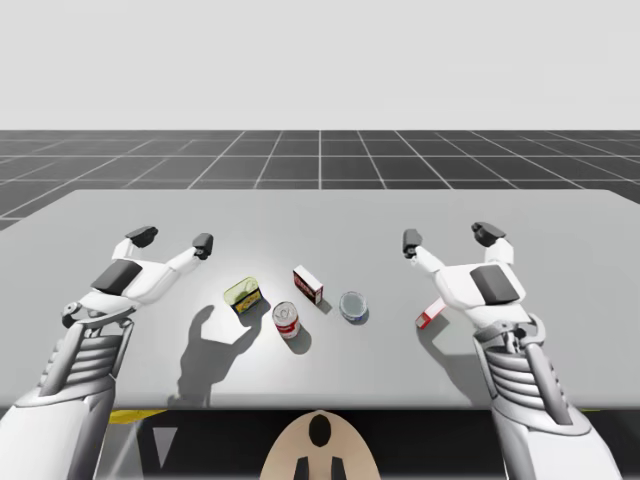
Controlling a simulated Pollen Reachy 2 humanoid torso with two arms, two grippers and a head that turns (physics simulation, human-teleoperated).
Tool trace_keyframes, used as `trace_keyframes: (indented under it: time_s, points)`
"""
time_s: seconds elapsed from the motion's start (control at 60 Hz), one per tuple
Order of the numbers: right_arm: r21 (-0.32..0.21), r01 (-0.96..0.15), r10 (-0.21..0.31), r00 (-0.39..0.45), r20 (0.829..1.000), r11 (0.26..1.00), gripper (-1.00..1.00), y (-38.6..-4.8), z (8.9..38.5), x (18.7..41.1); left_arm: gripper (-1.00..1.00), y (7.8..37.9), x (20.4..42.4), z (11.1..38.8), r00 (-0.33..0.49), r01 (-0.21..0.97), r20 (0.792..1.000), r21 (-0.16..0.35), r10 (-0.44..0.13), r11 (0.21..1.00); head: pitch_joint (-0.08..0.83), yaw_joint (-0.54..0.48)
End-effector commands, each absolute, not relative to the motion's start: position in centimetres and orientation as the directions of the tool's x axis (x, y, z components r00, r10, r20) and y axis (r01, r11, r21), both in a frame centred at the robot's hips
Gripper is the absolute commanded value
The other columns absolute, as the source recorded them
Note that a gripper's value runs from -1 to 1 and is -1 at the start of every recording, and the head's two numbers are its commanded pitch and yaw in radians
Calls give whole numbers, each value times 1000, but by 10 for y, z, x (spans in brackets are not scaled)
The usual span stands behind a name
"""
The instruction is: Pick up the potted meat can and lift it.
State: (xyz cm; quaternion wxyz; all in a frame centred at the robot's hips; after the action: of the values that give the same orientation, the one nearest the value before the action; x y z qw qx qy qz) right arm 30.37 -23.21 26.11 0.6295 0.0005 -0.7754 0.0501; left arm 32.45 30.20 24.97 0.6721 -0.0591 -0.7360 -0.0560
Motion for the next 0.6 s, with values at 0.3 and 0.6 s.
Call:
trace_keyframes:
  time_s: [0.3,0.6]
  points:
    - [-94,-27,86,-213,973,995,-1000,-231,262,306,-1000,303,324,250,-95,154,995,12,3,988,116,3]
    - [-106,-9,102,-216,971,994,-1000,-231,261,307,-1000,304,324,251,-102,153,995,18,-2,988,327,35]
